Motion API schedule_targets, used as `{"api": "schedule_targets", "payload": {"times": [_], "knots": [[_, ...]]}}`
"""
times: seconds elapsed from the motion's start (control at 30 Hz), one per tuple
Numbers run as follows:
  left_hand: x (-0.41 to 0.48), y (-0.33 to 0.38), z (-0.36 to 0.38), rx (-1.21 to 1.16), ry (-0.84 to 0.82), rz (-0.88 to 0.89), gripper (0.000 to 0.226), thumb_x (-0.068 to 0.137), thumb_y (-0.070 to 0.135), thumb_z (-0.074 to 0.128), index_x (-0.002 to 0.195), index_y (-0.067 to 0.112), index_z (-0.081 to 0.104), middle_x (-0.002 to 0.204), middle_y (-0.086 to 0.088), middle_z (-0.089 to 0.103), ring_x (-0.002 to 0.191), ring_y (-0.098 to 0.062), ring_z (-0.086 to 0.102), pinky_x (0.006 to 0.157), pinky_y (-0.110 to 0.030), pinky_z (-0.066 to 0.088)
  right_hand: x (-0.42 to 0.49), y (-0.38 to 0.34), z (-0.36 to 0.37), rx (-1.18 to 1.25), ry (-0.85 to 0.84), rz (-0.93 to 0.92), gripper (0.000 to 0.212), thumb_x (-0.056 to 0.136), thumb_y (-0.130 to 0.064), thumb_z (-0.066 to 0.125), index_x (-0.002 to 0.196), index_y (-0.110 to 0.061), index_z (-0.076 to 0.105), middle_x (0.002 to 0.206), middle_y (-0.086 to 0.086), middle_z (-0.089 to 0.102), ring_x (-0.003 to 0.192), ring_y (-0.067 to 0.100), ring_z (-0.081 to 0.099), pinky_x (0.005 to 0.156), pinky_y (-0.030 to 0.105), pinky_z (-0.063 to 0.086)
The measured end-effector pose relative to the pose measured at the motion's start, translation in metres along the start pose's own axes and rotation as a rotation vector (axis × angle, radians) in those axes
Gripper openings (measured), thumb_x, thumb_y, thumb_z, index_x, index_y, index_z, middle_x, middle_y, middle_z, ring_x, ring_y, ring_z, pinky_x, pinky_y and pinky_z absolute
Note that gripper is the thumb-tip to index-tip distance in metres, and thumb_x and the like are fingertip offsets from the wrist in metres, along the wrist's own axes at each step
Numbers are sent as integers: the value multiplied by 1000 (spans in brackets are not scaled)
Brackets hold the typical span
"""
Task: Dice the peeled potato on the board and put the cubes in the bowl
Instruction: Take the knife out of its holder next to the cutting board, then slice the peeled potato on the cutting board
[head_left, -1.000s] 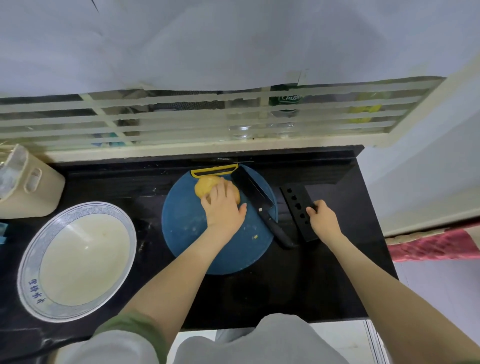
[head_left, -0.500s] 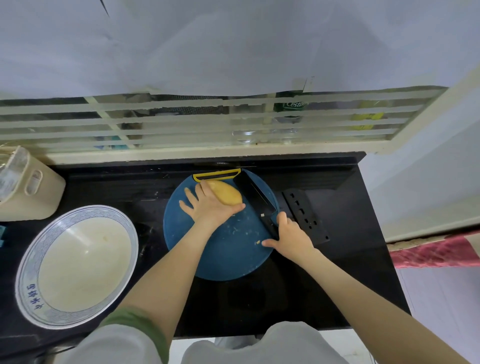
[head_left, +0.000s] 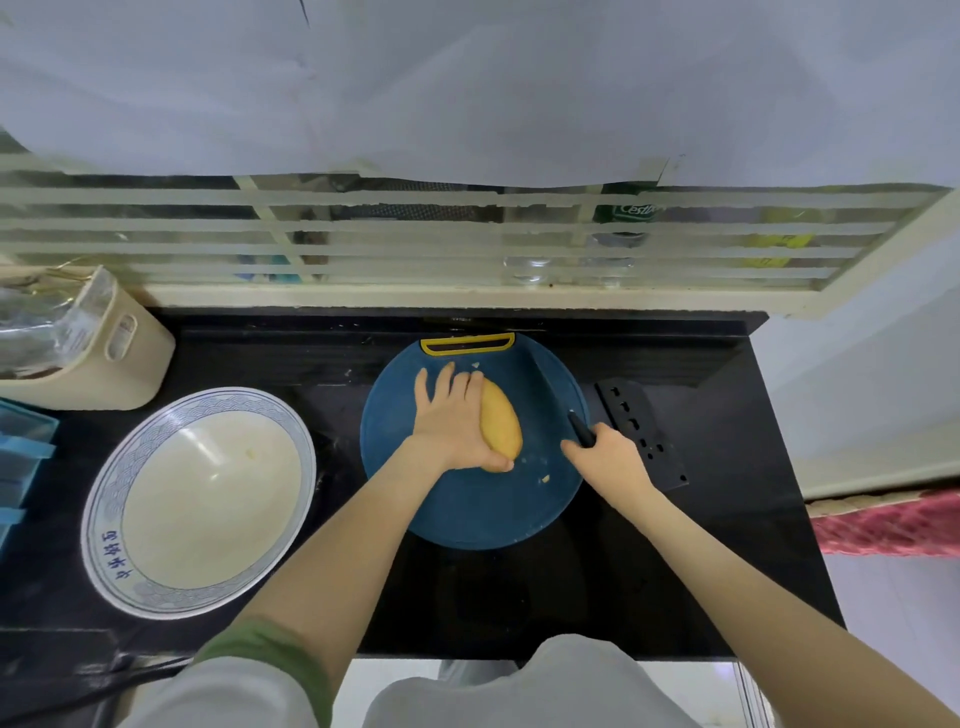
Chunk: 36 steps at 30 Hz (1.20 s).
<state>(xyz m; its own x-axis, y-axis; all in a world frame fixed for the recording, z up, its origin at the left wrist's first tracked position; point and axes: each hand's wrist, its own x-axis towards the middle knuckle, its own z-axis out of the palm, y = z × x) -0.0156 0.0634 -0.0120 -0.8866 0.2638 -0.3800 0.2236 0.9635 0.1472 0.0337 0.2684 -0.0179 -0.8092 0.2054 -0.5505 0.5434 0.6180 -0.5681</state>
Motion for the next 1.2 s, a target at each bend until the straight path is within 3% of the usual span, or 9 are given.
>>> {"api": "schedule_targets", "payload": {"times": [0.1,0.17,0.23,0.33,0.5,0.6,0.9,1.0,1.2], "knots": [[-7,-3,10,-205,-12,-51,117,64,83,55,152,31,-2,159,4,6,145,-27,-14,111,-56,-14,-11,-6,-1,180,-25,54,25,96,-29,55,80,-10,52,66,4,50,52,16,48,45,26,40],[-10,-2,14,-404,40,-189,96,78,76,47,151,37,-2,159,6,8,146,-25,-9,113,-54,-9,-22,-11,-1,275,-79,79,23,99,-28,51,86,-9,55,64,7,53,42,16,51,40,26,45],[-9,-2,15,-529,93,-405,80,85,69,43,151,34,14,155,0,22,145,-26,6,113,-51,2,-32,-16,0,314,-116,83,25,101,-29,48,89,-7,54,61,9,54,37,16,52,37,25,44],[-9,-3,12,-567,-30,-598,74,80,74,39,133,24,48,135,-6,46,131,-29,28,104,-47,20,-42,-20,6,334,-126,63,29,101,-29,47,82,-8,49,52,4,48,34,15,43,34,25,36],[-9,5,6,-653,-152,-578,73,80,76,40,127,22,50,111,-2,49,126,-26,32,91,-40,22,-54,-26,17,359,-168,96,29,101,-30,46,79,-11,46,56,2,40,34,11,34,34,24,32],[-9,6,4,-652,-160,-586,72,80,76,41,124,21,52,118,-5,53,126,-26,33,90,-40,23,-60,-31,23,331,-184,95,27,102,-30,46,80,-13,45,59,3,40,33,9,34,33,23,33],[-5,8,6,-572,-149,-560,61,84,74,37,100,17,53,90,-1,45,123,-26,34,93,-41,23,-62,-35,29,330,-181,138,24,101,-29,45,82,-15,45,61,2,37,40,12,32,35,24,33],[-5,5,9,-506,-147,-518,69,85,75,32,108,15,57,90,-2,45,123,-26,33,93,-40,23,-61,-34,30,330,-199,159,23,100,-26,46,81,-14,44,60,2,36,41,13,31,36,24,34],[1,-2,15,-448,-168,-470,70,86,76,25,94,15,59,88,-4,59,120,-23,34,86,-38,22,-57,-29,28,308,-190,133,22,99,-27,48,80,-15,45,62,2,39,42,12,35,37,23,36]]}}
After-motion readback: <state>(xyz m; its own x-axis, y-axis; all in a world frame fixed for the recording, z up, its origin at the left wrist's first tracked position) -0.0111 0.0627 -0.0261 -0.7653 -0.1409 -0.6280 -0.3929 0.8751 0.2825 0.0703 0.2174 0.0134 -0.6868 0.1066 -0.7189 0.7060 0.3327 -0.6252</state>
